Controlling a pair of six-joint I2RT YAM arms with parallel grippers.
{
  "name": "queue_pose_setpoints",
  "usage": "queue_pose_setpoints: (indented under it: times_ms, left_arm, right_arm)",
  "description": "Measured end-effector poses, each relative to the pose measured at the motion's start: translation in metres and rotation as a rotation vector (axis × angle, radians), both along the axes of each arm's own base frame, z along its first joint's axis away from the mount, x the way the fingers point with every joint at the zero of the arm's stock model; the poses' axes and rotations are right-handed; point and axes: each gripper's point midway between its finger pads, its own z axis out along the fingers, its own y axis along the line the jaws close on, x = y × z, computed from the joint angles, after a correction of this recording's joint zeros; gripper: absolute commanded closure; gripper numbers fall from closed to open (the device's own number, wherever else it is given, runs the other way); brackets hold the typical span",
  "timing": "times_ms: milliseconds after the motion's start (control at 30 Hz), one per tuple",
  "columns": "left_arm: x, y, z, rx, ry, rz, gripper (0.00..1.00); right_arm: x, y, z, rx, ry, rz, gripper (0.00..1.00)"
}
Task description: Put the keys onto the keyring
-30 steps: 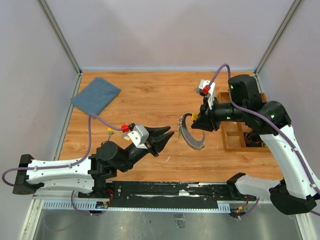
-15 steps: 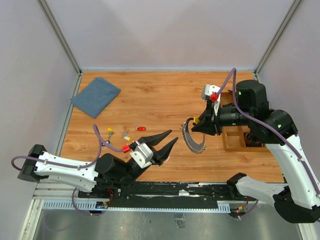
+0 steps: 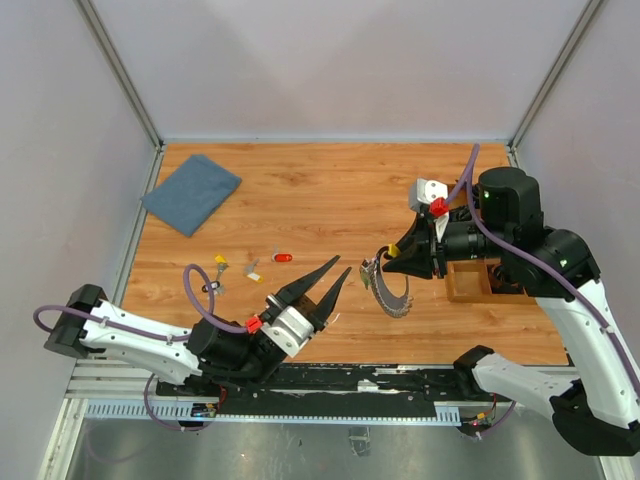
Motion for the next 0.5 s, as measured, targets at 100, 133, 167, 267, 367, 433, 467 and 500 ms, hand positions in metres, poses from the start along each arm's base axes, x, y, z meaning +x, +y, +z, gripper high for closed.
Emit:
queue_pose_setpoints:
  times_ms: [100, 133, 167, 267, 367, 433, 467, 500]
  left_arm:
    - [-0.003, 0.003, 0.009, -0.015, -0.017, 0.001, 0.70]
    - [-0.006, 0.003, 0.012, -0.018, -0.024, -0.002, 0.70]
    - [-0.009, 0.002, 0.014, -0.021, -0.030, -0.006, 0.70]
    - [-0.018, -0.002, 0.015, -0.012, -0.052, -0.017, 0.70]
    - [-0.028, -0.010, 0.011, 0.014, -0.079, -0.023, 0.70]
    - [-0.031, -0.015, 0.007, 0.036, -0.096, -0.019, 0.70]
    - [-0.032, -0.017, 0.006, 0.045, -0.103, -0.016, 0.70]
    - [-0.033, -0.019, 0.004, 0.051, -0.108, -0.014, 0.70]
  right_arm:
    - [-0.001, 0.000, 0.001, 0.009, -0.008, 0.007, 0.99]
    - [-0.001, 0.001, 0.002, 0.013, -0.010, 0.009, 0.99]
    - [-0.002, 0.001, 0.002, 0.014, -0.011, 0.011, 1.00]
    - [-0.002, 0.001, 0.002, 0.017, -0.014, 0.012, 0.99]
    - [-0.001, 0.001, 0.003, 0.020, -0.019, 0.013, 0.99]
    - [-0.001, 0.002, 0.004, 0.024, -0.023, 0.015, 1.00]
    - [-0.002, 0.002, 0.005, 0.026, -0.023, 0.017, 0.99]
    - [-0.002, 0.002, 0.005, 0.027, -0.023, 0.020, 0.99]
